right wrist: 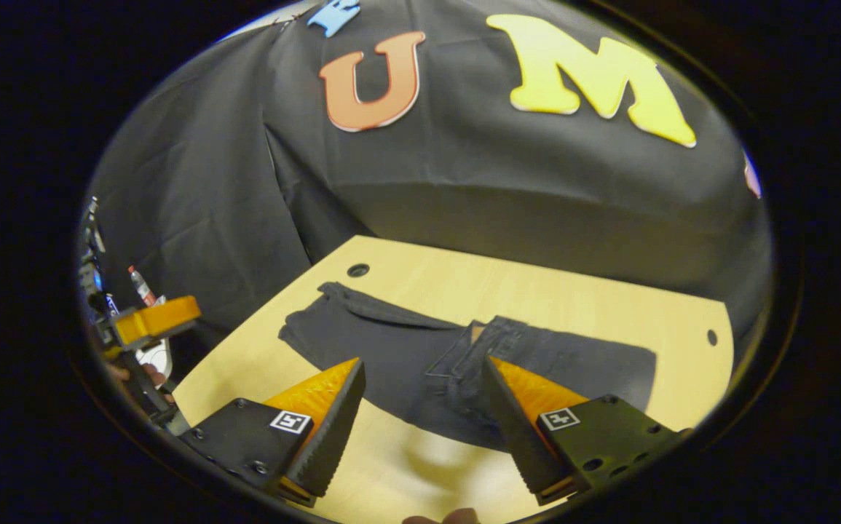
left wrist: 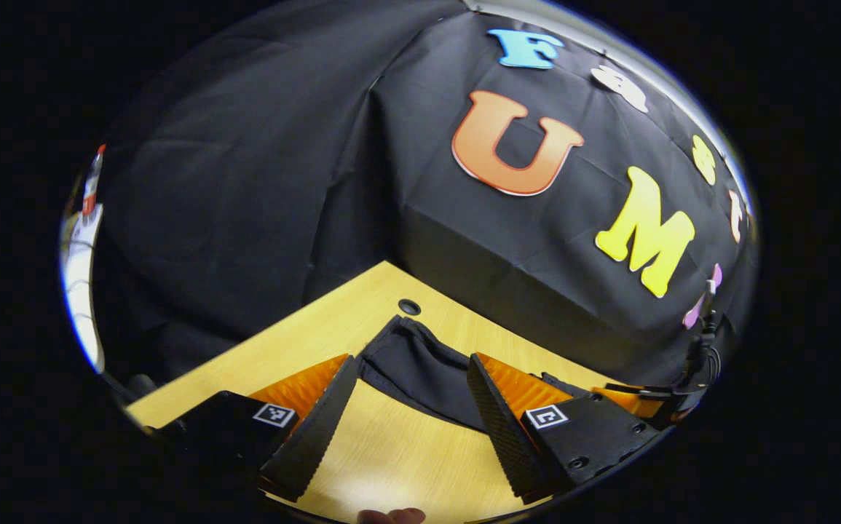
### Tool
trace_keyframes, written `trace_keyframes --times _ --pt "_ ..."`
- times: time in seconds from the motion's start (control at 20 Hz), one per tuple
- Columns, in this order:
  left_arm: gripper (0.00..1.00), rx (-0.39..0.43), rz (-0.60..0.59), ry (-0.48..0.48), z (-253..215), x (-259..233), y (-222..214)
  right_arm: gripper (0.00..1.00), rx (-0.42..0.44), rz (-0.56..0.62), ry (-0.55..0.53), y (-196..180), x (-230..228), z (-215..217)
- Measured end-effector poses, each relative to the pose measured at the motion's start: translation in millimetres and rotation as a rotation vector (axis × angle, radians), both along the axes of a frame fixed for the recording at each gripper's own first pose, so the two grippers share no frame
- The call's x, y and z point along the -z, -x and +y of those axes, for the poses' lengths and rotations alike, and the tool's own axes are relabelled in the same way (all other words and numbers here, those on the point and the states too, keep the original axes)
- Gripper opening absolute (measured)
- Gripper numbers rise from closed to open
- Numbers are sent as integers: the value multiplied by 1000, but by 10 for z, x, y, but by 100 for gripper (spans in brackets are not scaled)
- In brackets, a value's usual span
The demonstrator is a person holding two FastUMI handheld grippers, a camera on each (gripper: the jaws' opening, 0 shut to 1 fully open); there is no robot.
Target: Grasp the waist and the cuffs of the jeans and fold them to make the two legs overlap; first hold the waist and fold one-third of the jeans toward the cuffs, then hold the cuffs and fold the remaining one-third in the same direction to finish folding.
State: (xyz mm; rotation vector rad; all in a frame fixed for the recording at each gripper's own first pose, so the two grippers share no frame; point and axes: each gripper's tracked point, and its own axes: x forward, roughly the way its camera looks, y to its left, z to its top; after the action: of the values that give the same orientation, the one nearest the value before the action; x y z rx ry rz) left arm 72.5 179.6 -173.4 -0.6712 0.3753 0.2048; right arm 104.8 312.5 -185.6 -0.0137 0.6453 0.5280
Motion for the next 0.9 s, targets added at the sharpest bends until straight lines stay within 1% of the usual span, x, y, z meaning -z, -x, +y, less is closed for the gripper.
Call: trace_keyframes --times 0.05,0.1,0.2,0.25,0.4,0.55,0.6,0.65,0.7,0.75,0.8,0.85,0.9 --pt "99 2 13 87 -46 108 -38 98 11 -15 4 46 -126 -164" --pt "99 -1 14 176 -80 199 -115 98 20 -24 4 101 -222 -296" --pt "99 3 60 343 -178 488 -189 98 43 -43 16 202 -371 -573" --pt "99 -8 79 396 -205 632 -231 93 58 -49 28 236 -405 -718" --pt "99 -60 84 543 -197 846 -434 93 142 -7 32 351 -353 -1120" --pt "99 -120 80 642 -57 964 -626 93 225 38 28 429 -307 -1448" --pt "98 -138 92 668 -22 1014 -668 98 252 43 20 427 -318 -1564" --pt "98 -153 113 687 2 1092 -708 98 279 50 8 431 -347 -1647" --pt "98 -156 119 714 6 1143 -769 98 304 57 2 437 -373 -1740" --pt "98 -172 108 743 23 1129 -839 93 325 56 1 421 -395 -1820" --pt "98 -181 103 768 45 1121 -891 98 344 52 3 389 -410 -1883" --pt "98 -187 101 788 56 1116 -945 98 357 46 2 366 -427 -1923" --pt "98 -191 103 804 66 1128 -1010 93 365 42 2 350 -447 -1948"
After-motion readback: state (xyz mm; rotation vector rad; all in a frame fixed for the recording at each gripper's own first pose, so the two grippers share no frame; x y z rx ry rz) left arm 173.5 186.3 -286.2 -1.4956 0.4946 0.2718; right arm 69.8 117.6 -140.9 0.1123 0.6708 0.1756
